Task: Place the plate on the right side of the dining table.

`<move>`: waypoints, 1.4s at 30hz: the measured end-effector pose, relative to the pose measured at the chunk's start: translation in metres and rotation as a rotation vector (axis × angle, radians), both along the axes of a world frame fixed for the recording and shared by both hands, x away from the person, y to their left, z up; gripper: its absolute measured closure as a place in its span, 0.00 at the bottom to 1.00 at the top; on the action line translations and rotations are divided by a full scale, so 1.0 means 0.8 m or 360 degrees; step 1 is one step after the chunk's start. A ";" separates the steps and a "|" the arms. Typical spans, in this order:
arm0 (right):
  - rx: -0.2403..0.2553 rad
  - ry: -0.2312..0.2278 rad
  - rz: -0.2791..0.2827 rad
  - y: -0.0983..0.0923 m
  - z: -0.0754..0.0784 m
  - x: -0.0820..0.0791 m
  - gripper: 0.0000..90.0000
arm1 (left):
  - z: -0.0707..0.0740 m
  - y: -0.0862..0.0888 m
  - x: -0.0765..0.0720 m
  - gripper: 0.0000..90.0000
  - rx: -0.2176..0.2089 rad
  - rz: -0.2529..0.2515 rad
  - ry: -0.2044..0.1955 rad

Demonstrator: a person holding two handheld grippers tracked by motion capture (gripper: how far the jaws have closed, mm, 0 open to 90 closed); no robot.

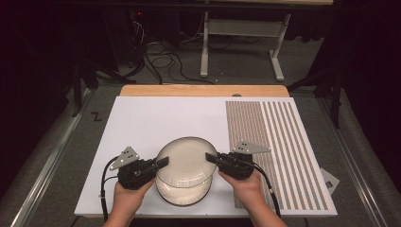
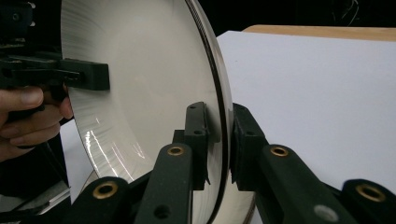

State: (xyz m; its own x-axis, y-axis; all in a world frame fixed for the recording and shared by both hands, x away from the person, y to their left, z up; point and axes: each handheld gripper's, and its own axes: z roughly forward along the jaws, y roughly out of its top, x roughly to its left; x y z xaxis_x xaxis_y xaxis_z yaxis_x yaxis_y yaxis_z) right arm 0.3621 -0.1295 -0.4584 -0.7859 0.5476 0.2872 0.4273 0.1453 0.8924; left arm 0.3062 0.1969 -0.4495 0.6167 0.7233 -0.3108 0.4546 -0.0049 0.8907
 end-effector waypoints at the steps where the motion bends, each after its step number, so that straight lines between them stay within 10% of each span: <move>1: -0.0008 -0.0008 -0.0004 -0.002 0.001 0.001 0.90 | 0.001 -0.001 0.001 0.90 0.0008 -0.0005 -0.0002; 20: -0.0031 -0.0109 -0.0179 -0.064 0.039 0.015 0.90 | 0.030 -0.070 0.043 0.89 0.0041 -0.0052 -0.0058; 42: -0.0035 -0.0068 -0.0371 -0.155 0.046 0.029 0.91 | 0.027 -0.159 0.105 0.88 -0.0023 -0.0211 0.0064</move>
State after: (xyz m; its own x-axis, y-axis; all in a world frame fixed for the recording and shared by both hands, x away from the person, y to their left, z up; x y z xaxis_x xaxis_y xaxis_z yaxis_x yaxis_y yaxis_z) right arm 0.3851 -0.2538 -0.4213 -0.6487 0.7215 0.2423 0.4135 0.0668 0.9080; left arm 0.3906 0.0699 -0.4278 0.6933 0.6317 -0.3469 0.4860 -0.0545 0.8722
